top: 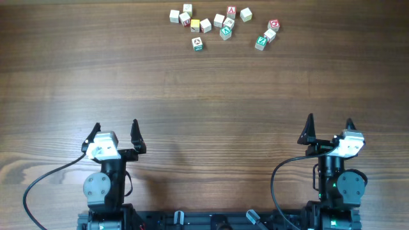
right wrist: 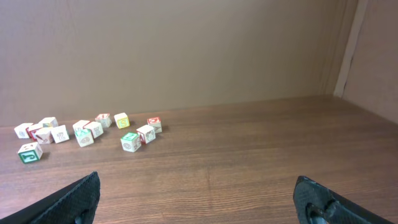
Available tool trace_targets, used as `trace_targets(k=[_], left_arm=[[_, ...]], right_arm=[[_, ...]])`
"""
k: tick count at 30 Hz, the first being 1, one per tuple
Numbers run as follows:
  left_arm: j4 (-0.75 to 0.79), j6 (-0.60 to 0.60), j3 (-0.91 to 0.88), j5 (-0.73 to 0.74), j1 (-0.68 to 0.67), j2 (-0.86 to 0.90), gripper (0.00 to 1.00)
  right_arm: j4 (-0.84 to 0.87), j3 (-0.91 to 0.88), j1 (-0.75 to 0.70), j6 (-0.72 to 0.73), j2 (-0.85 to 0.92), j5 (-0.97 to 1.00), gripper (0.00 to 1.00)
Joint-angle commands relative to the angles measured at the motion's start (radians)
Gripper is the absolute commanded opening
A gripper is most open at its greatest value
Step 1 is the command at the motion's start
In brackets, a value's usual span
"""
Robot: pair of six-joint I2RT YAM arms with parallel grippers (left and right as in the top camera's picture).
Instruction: Form a circle
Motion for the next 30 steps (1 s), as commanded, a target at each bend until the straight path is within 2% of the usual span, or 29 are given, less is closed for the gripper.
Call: trace_targets(k=[1,19,22,30], left_arm=[[-0.005,0.016,-0.004,0.016,0.004,-0.008,1.0],[0.001,0.016,-0.004,-0.012,0.005,-0.008,1.0],[0.07,0.009,-0.003,0.123,0.004,-0.008,1.0],[0.071,0.008,0.129,0.132,0.003,0.021,1.0]], right_arm=[[-0.001,-0.002,-0.003,0.002,-0.001,-0.019,1.0],[-0.001,-0.002,-0.003,0.002,-0.001,-0.02,1.0],[-0.001,-0.002,-0.003,0.002,-0.001,-0.019,1.0],[-0.001,-0.002,-0.003,0.002,-0.001,-0.02,1.0]])
